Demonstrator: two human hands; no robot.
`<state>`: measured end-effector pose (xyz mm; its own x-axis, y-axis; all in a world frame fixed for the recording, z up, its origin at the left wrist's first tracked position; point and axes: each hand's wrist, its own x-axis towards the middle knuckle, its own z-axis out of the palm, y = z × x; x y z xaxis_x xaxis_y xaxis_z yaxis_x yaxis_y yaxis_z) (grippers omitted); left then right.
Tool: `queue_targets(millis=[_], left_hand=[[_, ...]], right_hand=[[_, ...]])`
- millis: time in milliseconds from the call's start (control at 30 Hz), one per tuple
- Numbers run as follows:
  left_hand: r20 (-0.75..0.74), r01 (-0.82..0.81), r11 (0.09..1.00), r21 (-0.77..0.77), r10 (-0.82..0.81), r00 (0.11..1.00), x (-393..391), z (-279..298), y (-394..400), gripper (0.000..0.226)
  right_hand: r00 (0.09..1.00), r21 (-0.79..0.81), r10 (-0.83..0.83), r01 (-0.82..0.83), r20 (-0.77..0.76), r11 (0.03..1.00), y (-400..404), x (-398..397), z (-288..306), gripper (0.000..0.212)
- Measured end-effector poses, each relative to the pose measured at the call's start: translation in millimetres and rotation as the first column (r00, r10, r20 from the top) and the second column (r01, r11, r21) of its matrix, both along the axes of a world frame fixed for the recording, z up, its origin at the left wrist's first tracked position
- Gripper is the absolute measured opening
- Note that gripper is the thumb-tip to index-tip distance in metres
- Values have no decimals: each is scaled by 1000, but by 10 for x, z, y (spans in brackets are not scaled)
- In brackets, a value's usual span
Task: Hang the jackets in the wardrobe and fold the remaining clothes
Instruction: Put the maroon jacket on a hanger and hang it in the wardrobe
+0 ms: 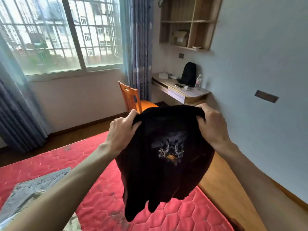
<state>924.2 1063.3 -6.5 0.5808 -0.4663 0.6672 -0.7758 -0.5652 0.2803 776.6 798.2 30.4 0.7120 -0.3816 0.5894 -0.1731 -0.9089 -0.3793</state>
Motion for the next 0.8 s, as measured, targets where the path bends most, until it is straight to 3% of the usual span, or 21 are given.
queue_targets(millis=[100,233,433,600,800], left_hand=[[51,155,983,102,-160,986,-89,51,-222,38],[86,348,917,194,-369,925,-280,24,-629,32],[34,520,854,17,-521,853,-915,152,-1401,26],[141,607,795,24,-603,785,-1676,373,-2002,21],[156,731,683,9,-723,673,-2771,563,-2682,18]], right_hand=[[995,66,-83,79,57,995,-106,-390,38,22],[986,8,-125,125,107,992,-243,-916,149,17],[944,-161,-288,313,158,936,-518,-1898,248,26],[812,-167,-544,578,210,799,-750,-2947,351,29],[685,-69,-704,724,185,686,-817,-4141,370,25]])
